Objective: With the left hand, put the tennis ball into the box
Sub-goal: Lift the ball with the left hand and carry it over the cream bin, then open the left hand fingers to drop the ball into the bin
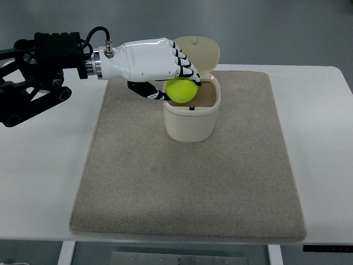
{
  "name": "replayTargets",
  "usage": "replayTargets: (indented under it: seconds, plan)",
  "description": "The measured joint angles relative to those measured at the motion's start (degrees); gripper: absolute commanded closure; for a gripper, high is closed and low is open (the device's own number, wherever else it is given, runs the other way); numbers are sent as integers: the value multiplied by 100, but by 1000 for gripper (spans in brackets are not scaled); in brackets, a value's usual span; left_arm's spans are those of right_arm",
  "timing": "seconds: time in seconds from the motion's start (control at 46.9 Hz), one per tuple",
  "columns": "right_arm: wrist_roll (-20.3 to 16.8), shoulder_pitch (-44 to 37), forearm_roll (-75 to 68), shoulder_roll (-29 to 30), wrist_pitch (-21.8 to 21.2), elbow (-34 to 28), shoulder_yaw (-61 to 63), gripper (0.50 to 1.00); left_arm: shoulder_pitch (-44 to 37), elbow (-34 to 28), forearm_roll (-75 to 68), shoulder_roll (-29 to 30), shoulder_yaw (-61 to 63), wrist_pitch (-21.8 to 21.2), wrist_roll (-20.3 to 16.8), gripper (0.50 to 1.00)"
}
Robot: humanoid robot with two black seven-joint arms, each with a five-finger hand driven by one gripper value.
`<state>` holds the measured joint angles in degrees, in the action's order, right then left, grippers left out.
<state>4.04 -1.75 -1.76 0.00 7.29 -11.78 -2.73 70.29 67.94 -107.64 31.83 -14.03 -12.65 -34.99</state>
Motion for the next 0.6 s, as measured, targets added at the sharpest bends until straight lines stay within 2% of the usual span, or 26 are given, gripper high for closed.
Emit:
replayTargets:
  seconds: [0.171, 0.32, 0.405, 0.469, 0.512, 0.533, 0.597]
  plan:
    - [0, 0, 0, 0, 0, 0, 0, 599, -6, -312, -23, -431, 14, -8, 0, 1000]
    - [0, -3, 0, 0, 0, 0, 0, 599, -19, -446, -73, -524, 14, -9, -1, 988]
    - [0, -3, 0, 0, 0, 0, 0, 599, -40, -461, -74, -527, 12, -9, -1, 924]
    - [0, -1, 0, 0, 0, 0, 0, 599, -53, -464, -74, -527, 7, -9, -1, 898]
    - [0, -1, 0, 0, 0, 0, 0, 599, -61, -472, -74, -527, 6, -9, -1, 794]
    - [0, -1, 0, 0, 0, 0, 0, 599, -64, -476, -74, -527, 3, -9, -1, 765]
    - [0, -1, 0, 0, 0, 0, 0, 599, -78, -517, -63, -527, -24, -53, 0, 754]
